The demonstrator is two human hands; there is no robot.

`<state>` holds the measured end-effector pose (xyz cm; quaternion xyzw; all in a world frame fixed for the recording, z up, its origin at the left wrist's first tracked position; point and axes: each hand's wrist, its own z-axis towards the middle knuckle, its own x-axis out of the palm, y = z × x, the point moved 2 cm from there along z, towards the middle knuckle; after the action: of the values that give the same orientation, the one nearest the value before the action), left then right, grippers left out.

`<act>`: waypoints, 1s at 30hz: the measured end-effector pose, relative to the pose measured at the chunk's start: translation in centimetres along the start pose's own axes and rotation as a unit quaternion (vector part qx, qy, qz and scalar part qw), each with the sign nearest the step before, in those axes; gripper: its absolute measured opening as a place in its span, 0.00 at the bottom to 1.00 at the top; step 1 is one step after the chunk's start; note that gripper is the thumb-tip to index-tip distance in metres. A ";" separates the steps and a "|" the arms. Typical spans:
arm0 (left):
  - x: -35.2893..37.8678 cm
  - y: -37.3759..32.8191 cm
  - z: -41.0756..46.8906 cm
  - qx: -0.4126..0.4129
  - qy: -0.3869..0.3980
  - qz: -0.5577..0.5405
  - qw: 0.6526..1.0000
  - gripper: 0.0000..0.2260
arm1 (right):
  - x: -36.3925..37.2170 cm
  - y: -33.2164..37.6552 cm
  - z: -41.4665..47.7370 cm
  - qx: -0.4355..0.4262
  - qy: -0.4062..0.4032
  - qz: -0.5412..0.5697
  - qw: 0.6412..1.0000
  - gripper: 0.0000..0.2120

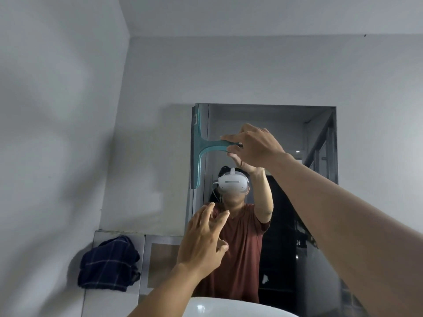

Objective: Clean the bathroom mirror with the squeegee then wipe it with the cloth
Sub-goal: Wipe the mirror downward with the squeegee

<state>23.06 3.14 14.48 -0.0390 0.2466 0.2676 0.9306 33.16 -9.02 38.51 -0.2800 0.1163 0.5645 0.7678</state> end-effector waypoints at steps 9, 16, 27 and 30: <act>-0.6 -0.2 0.2 -0.010 0.029 0.000 1.000 0.38 | -0.4 -1.1 -0.2 0.035 -0.004 0.006 0.999 0.18; -0.7 -0.3 0.1 -0.011 0.026 -0.008 1.000 0.39 | -1.0 -2.3 -1.3 0.054 -0.011 -0.012 0.998 0.18; -1.0 -0.3 0.4 -0.011 0.016 0.001 1.000 0.40 | -2.7 -6.4 -5.2 0.127 -0.019 -0.032 0.991 0.18; -1.0 -0.3 0.4 -0.011 0.017 0.011 1.000 0.41 | -3.2 -7.5 -6.3 0.161 -0.021 -0.025 0.986 0.18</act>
<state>22.61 2.48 15.30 -0.0506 0.2597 0.2800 0.9228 39.95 -16.70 37.16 -0.1436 0.1824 0.5246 0.8191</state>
